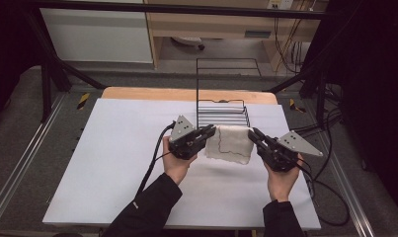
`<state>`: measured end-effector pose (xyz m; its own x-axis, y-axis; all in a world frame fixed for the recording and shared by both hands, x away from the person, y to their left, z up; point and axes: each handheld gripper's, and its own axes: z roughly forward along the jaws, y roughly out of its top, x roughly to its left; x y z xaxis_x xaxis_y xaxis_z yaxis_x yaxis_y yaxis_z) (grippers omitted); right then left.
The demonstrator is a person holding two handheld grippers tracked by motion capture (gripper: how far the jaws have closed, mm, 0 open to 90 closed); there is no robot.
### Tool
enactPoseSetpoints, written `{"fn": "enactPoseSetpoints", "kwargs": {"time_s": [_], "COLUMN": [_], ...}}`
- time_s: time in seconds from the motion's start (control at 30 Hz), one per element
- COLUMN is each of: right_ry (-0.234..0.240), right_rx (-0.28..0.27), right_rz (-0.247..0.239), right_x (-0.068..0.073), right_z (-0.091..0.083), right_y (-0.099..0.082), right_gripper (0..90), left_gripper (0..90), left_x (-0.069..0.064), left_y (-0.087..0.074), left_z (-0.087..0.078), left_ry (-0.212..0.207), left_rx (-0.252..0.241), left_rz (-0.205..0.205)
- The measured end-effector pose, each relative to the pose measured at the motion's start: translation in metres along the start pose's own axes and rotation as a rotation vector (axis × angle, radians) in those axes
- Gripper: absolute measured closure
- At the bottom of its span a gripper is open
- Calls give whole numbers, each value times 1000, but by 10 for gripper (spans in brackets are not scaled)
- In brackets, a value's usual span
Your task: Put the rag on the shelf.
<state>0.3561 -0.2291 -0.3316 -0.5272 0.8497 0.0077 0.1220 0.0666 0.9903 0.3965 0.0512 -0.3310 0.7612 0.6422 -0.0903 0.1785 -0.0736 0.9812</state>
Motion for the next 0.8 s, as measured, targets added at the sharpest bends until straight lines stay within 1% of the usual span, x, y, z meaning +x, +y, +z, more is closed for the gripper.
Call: {"fn": "enactPoseSetpoints", "kwargs": {"time_s": [0.23, 0.3, 0.4, 0.57, 0.6, 0.7, 0.8], "right_ry": [-14, -15, -17, -16, -17, -19, -20], "right_rx": [-59, -73, -90, -117, -124, -140, -157], "right_rz": [0, -3, -10, -9, -20, -23, -33], "right_x": [3, 4, 6, 8, 8, 9, 10], "right_z": [2, 3, 4, 6, 7, 8, 9], "right_y": [12, 14, 18, 26, 27, 33, 40], "right_gripper": [809, 809, 809, 809, 809, 809, 810], "left_gripper": [840, 840, 840, 840, 840, 840, 840], "left_x": [1, 1, 2, 5, 5, 6, 7], "left_y": [12, 14, 18, 25, 27, 32, 37], "left_z": [-4, -5, -7, -9, -10, -11, -13], "left_ry": [14, 18, 26, 33, 34, 37, 38], "left_rx": [-49, -71, -81, -103, -109, -124, -146], "left_rz": [11, 9, 17, 18, 19, 26, 17]}}
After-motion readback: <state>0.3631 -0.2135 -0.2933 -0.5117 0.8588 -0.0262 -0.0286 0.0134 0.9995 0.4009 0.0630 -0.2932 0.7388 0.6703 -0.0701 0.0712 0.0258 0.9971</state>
